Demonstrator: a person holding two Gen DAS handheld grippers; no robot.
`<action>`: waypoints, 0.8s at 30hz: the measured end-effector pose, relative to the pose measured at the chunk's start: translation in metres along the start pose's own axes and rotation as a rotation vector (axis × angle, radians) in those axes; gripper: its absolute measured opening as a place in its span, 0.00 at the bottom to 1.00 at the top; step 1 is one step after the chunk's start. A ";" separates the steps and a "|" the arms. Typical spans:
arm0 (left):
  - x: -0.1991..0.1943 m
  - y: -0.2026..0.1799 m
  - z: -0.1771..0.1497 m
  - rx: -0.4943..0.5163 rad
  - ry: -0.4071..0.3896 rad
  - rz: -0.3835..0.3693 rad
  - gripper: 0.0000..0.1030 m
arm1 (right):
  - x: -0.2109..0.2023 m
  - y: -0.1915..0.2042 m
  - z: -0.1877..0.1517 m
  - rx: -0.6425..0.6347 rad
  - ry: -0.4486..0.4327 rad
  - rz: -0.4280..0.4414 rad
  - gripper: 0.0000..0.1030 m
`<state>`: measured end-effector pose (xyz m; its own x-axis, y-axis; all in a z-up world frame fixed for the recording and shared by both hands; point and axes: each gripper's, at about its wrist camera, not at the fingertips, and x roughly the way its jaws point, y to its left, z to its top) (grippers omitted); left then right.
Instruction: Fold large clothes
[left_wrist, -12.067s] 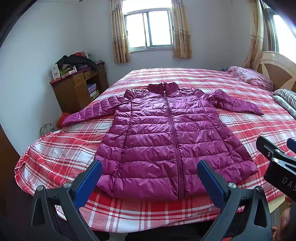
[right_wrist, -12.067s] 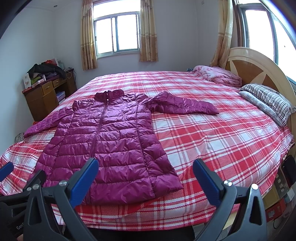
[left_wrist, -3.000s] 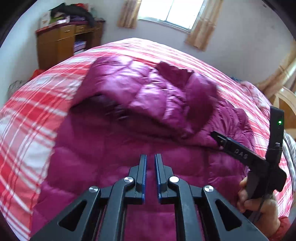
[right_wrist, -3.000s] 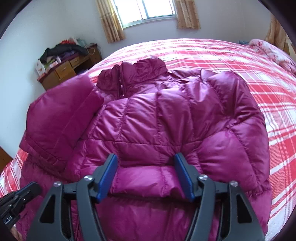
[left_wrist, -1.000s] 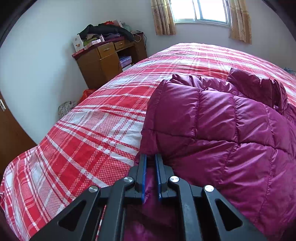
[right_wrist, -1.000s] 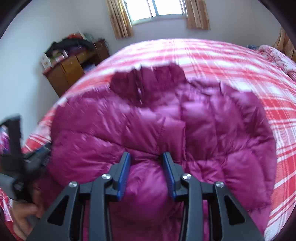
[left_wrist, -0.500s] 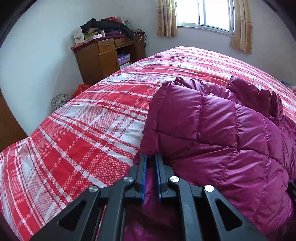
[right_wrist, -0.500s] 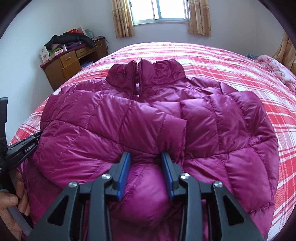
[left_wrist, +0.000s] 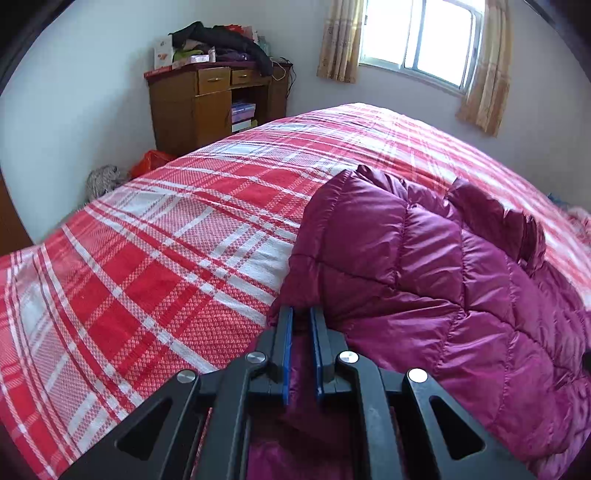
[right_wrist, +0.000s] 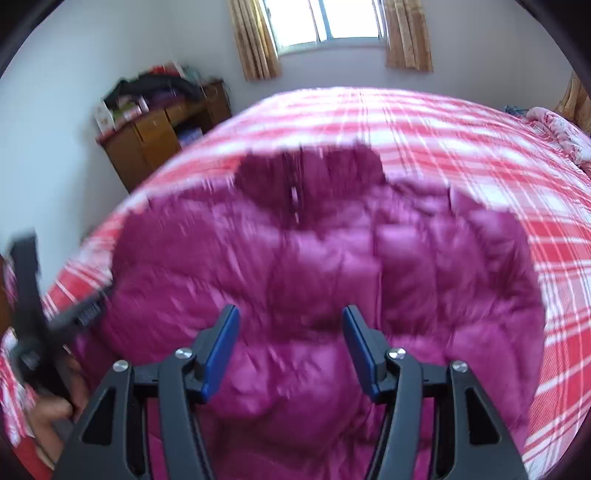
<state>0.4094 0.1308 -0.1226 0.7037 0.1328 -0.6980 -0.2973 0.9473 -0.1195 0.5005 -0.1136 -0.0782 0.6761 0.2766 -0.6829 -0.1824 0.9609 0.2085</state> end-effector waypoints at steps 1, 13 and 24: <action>-0.006 0.004 -0.001 -0.028 -0.022 -0.015 0.09 | -0.003 -0.002 0.016 0.010 -0.011 -0.003 0.69; -0.033 0.024 -0.003 -0.156 -0.156 -0.016 0.78 | 0.120 -0.057 0.148 0.266 0.243 -0.129 0.78; -0.023 0.024 -0.006 -0.154 -0.114 -0.022 0.78 | 0.182 -0.064 0.143 0.264 0.476 -0.239 0.73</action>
<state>0.3821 0.1490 -0.1138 0.7771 0.1526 -0.6106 -0.3700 0.8956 -0.2471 0.7376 -0.1273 -0.1160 0.2711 0.0883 -0.9585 0.1608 0.9776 0.1355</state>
